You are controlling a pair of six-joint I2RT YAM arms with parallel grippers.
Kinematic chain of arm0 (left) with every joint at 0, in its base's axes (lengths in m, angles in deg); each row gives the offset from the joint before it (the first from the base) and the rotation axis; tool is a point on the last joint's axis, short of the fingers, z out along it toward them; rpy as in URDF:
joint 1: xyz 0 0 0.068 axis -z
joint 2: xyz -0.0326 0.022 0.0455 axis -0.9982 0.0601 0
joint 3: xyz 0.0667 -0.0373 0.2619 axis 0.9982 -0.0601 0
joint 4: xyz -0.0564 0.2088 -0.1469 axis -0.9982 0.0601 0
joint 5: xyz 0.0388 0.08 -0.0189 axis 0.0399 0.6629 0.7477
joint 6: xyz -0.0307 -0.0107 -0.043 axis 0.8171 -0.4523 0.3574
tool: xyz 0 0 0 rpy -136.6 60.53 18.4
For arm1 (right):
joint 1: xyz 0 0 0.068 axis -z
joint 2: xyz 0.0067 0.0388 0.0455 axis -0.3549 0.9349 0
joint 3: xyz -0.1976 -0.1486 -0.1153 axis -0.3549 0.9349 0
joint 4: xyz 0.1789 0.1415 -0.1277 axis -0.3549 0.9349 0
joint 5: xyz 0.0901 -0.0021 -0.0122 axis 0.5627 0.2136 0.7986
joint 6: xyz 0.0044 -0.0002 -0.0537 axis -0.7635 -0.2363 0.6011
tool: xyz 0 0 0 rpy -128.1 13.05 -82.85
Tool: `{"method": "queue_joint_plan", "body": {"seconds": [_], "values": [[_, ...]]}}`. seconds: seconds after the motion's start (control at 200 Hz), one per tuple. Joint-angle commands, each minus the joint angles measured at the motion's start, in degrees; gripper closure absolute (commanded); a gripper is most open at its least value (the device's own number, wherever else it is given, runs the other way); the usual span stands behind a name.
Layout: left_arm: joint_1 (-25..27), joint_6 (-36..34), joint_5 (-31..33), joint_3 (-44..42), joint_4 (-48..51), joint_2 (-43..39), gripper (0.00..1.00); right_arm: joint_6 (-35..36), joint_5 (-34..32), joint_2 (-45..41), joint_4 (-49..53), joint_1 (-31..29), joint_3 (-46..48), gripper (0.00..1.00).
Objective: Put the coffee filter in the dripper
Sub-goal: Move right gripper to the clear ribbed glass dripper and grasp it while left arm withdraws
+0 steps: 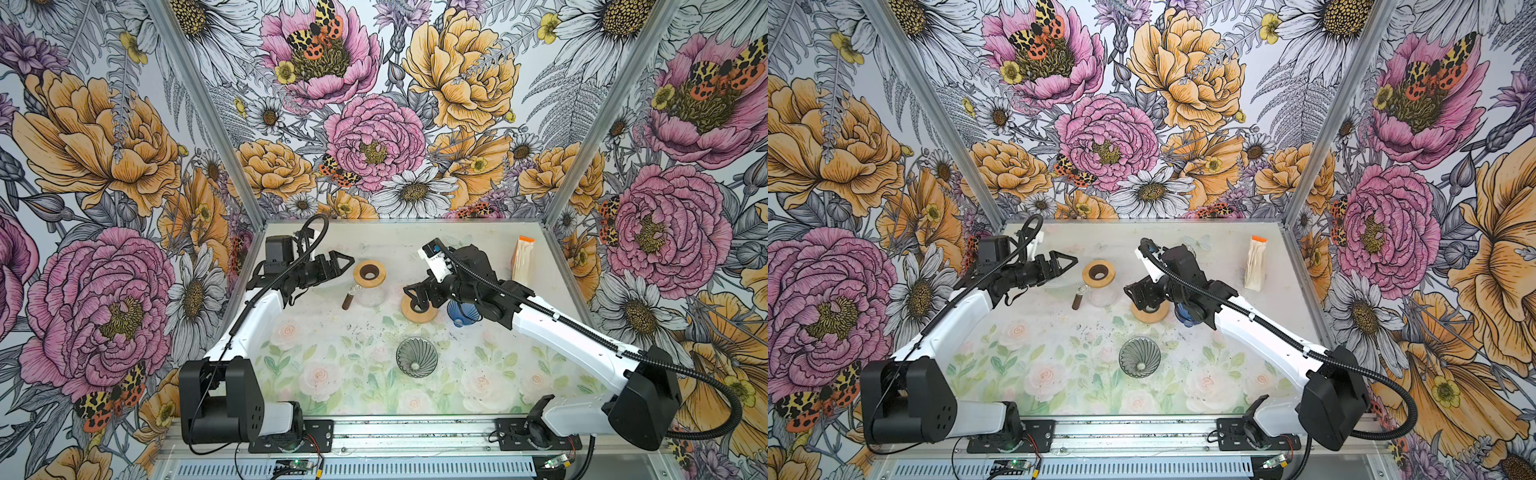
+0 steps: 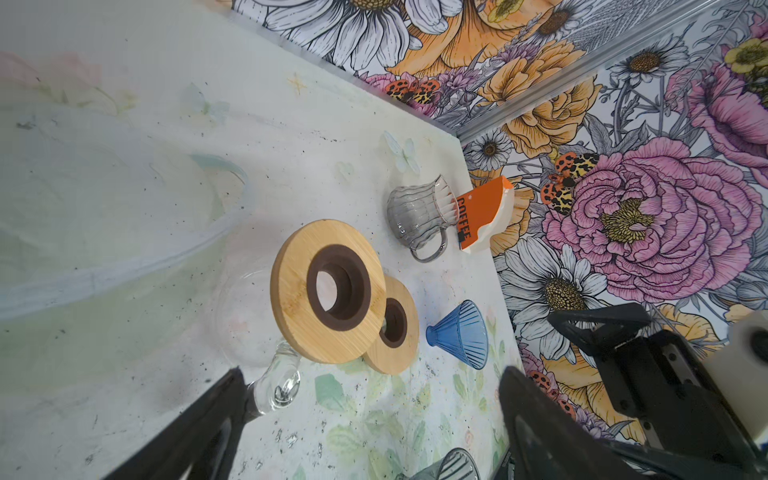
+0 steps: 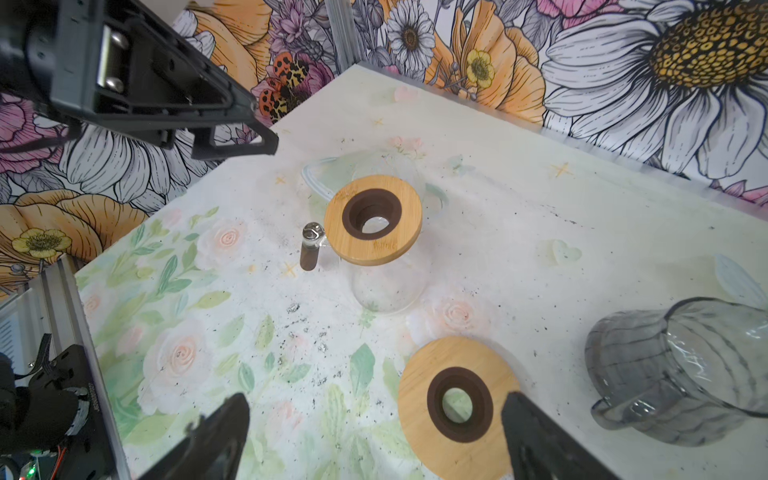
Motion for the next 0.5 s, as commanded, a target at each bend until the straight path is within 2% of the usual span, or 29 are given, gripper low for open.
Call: {"method": "queue_joint_plan", "body": {"seconds": [0.0,0.295,0.495], "values": [[1.23,-7.11,3.55,0.24,3.17,-5.02,0.03,0.23,0.79,1.1,8.93,-0.37,-2.99,0.05],[4.67,-17.61,6.63,-5.7,5.79,-15.2,0.01,0.23,0.15,1.38,14.38,-0.33,-2.62,0.05],[9.21,-25.68,9.72,-11.93,5.86,-23.21,0.01,0.07,0.3,1.91,16.15,-0.37,-1.11,0.05]]}}
